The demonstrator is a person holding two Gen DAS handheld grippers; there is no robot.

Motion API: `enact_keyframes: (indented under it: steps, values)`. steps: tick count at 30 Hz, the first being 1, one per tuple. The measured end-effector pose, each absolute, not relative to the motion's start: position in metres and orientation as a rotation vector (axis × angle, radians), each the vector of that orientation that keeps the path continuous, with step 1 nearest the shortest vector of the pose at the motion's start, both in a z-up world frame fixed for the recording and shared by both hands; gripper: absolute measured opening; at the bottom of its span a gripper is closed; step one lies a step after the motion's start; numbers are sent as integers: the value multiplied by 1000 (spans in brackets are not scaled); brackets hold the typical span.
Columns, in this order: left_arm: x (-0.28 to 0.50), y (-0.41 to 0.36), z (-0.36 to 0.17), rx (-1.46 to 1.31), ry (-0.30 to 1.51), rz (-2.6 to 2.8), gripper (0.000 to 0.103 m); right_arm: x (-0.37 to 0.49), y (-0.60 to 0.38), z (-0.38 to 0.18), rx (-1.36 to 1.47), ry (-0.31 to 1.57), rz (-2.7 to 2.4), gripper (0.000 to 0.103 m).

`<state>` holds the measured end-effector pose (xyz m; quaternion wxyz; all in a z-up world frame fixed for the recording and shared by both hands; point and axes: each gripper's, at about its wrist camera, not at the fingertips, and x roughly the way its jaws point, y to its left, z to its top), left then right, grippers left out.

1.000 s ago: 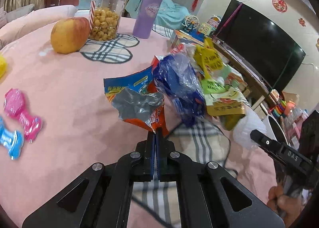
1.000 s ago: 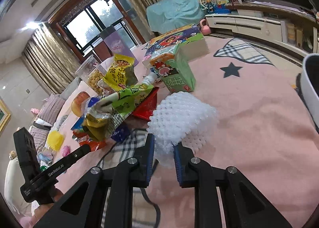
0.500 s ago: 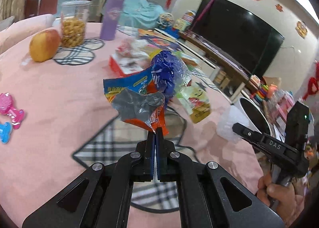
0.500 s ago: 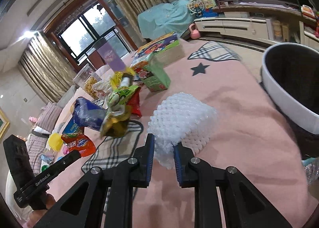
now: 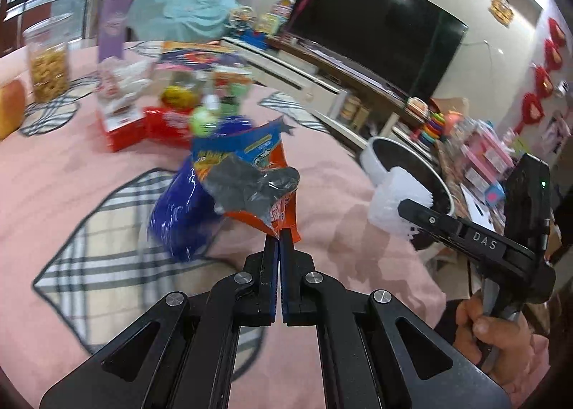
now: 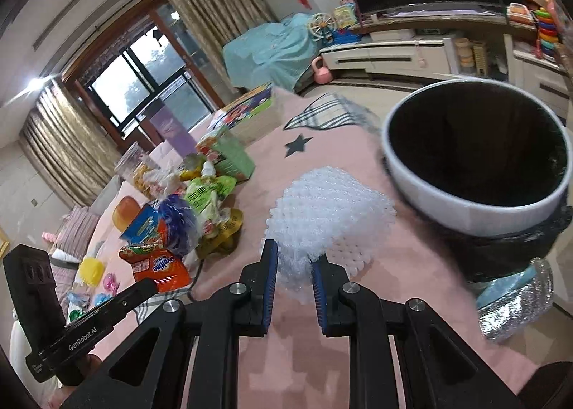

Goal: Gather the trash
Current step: 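Carry the wrapper into the bin and open the left tool while the right tool drops the white net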

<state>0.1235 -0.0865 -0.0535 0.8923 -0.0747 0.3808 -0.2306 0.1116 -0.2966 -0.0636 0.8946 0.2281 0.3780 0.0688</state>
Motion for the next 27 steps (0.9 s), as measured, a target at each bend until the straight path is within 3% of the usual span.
enact_keyframes:
  steps: [27]
  values:
    - [151, -214, -51, -14, 838, -688, 1, 94, -392, -49, 516, 704, -17, 19]
